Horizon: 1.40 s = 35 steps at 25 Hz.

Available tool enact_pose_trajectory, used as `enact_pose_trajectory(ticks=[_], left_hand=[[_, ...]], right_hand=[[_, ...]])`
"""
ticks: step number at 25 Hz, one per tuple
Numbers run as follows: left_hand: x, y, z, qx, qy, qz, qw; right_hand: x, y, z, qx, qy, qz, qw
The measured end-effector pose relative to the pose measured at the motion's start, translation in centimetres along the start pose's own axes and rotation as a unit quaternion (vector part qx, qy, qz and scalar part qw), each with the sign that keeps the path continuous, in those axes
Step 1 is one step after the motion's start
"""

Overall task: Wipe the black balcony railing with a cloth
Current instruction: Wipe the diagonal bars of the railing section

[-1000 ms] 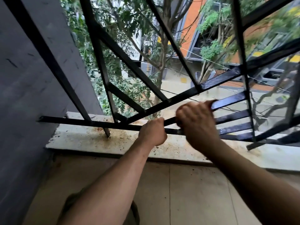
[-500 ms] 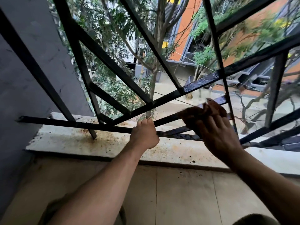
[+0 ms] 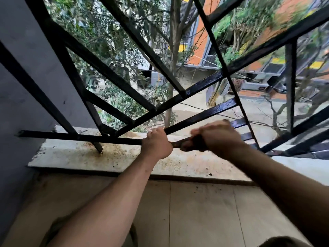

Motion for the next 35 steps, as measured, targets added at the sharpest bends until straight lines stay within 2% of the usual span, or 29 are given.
enact_pose_trajectory(ticks=[2, 4, 5, 7, 9, 10, 12, 13, 14, 15, 17, 18, 20, 22, 23, 24, 25, 26, 28, 29, 31, 33, 35], left_hand=[[0.3, -0.1, -0.2, 0.000, 0.006, -0.010, 1.000], [0.3, 0.0, -0.4, 0.005, 0.013, -0.010, 1.000], [0.3, 0.1, -0.4, 0.012, 0.014, 0.000, 1.000], [0.4, 0.3, -0.3, 0.015, 0.010, 0.012, 1.000], [0.5, 0.5, 0.0, 0.020, -0.005, 0.020, 1.000], [0.5, 0.5, 0.2, 0.022, -0.015, 0.021, 0.999], [0.5, 0.7, 0.6, 0.023, -0.030, 0.019, 0.999], [0.6, 0.7, 0.7, 0.029, -0.033, 0.019, 0.999], [0.7, 0.8, 0.7, 0.034, -0.037, 0.017, 0.999], [0.7, 0.8, 0.7, 0.037, -0.038, 0.012, 0.999], [0.9, 0.6, 0.6, 0.031, -0.036, 0.003, 0.999], [1.0, 0.4, 0.6, 0.027, -0.037, -0.004, 0.999], [1.0, 0.0, 0.8, 0.024, -0.041, -0.016, 0.999], [0.8, -0.2, 1.1, 0.033, -0.044, -0.023, 0.998], [0.7, -0.3, 1.2, 0.036, -0.045, -0.026, 0.998], [0.8, -0.3, 1.1, 0.041, -0.046, -0.028, 0.998], [0.8, -0.3, 1.1, 0.047, -0.043, -0.030, 0.997], [0.8, -0.4, 1.1, 0.054, -0.038, -0.030, 0.997], [0.6, -0.8, 0.9, 0.052, -0.031, -0.039, 0.997], [0.5, -1.1, 0.9, 0.052, -0.027, -0.041, 0.997], [0.4, -1.2, 1.0, 0.059, -0.036, -0.044, 0.997], [0.7, -1.4, 1.1, 0.073, -0.055, -0.041, 0.995], [1.4, -2.2, 1.1, 0.084, -0.085, -0.028, 0.992]], right_hand=[[0.3, 3.4, 0.4, 0.086, 0.123, -0.048, 0.988], [0.8, 2.5, -0.7, 0.027, 0.187, -0.084, 0.978], [0.6, 0.5, -1.8, -0.007, 0.172, -0.081, 0.982], [0.1, -3.6, -3.9, -0.028, 0.115, -0.010, 0.993], [0.7, -2.5, -3.5, -0.029, 0.081, 0.033, 0.996], [1.0, -0.1, -3.2, -0.033, 0.070, 0.018, 0.997], [1.8, 3.9, -3.3, 0.013, 0.152, -0.059, 0.987], [2.2, 4.2, -3.6, 0.038, 0.186, -0.104, 0.976], [2.1, 2.6, -4.2, 0.076, 0.188, -0.134, 0.970], [1.2, -0.2, -5.3, 0.081, 0.145, -0.131, 0.977], [0.0, -6.3, -7.9, 0.026, 0.048, -0.034, 0.998], [-0.1, -7.2, -7.9, 0.025, 0.016, -0.001, 1.000], [1.3, -3.8, -5.6, -0.016, 0.079, 0.007, 0.997], [3.3, 1.4, -4.5, -0.017, 0.193, -0.084, 0.977], [3.5, 2.6, -4.9, 0.038, 0.210, -0.149, 0.965], [2.9, 2.5, -5.4, 0.112, 0.176, -0.187, 0.960], [1.6, 0.3, -5.3, 0.163, 0.134, -0.185, 0.960], [0.1, -3.2, -5.8, 0.143, 0.087, -0.155, 0.974], [-1.7, -10.1, -8.2, 0.082, 0.014, -0.043, 0.996], [-1.8, -11.6, -9.0, 0.086, 0.012, -0.003, 0.996], [-1.8, -8.8, -7.3, 0.088, 0.089, 0.018, 0.992], [-0.9, -3.6, -6.1, 0.112, 0.095, -0.060, 0.987], [-0.1, -1.3, -5.7, 0.149, 0.128, -0.108, 0.975]])
Point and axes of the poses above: each hand's wrist, its own x-axis away from the middle knuckle, its own z-axis out of the back of the hand, y = z × x, the point moved 4 cm from there along -x, towards the middle knuckle, and after that the axes turned 12 degrees about -z, right-handed, at the moved point
